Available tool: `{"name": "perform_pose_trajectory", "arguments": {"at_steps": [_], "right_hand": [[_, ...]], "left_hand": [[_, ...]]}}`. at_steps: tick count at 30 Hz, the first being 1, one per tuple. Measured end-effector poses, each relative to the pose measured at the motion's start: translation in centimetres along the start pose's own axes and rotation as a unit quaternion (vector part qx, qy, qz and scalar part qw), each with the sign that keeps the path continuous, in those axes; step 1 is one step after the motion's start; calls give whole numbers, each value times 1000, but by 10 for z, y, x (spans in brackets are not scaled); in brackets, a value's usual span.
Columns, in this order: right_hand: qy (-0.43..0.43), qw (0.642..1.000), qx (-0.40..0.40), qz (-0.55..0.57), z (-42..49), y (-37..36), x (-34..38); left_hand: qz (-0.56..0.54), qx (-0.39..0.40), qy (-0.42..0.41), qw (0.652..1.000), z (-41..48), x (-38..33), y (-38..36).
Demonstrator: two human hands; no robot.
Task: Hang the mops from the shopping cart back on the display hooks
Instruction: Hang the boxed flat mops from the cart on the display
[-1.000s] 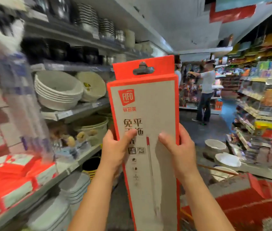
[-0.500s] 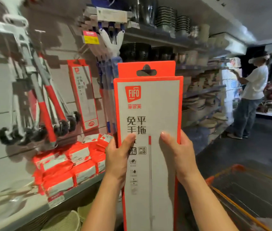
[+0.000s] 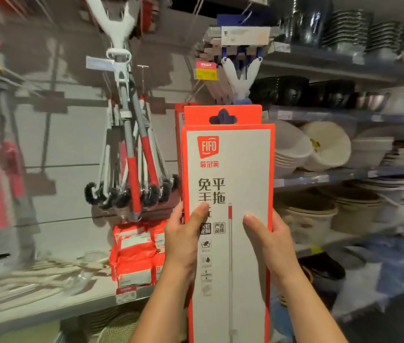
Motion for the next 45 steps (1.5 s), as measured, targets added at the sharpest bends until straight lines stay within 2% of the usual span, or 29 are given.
{"name": "perform_pose_trajectory", "arguments": {"at_steps": [11, 18, 26, 30, 39, 45], "right_hand": [[-27, 995, 77, 64, 82, 70, -16], [-48, 991, 103, 68, 129, 81, -45], [-70, 986, 101, 113, 189, 61, -91], [-53, 988, 86, 120, 230, 37, -110], [-29, 986, 60, 150, 321, -21, -138], [-9, 991, 43, 128, 371, -37, -140]], "left_hand": [[20, -54, -34, 998, 47, 47, -79], [18, -86, -49, 995, 81, 65, -89], [40, -92, -57, 993, 153, 78, -70], [33, -90, -54, 994, 203, 79, -53], [58, -24, -52, 997, 321, 59, -29], [52, -21, -47, 997, 374, 49, -28]]}}
Point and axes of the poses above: each hand's wrist, its own z-axis towards the middle knuckle, its own y-axis out of the back of the hand, x = y × z, the point moved 10 cm from there along z, towards the middle knuckle, and after that the axes turned 10 degrees about z, right-handed, at the moved point
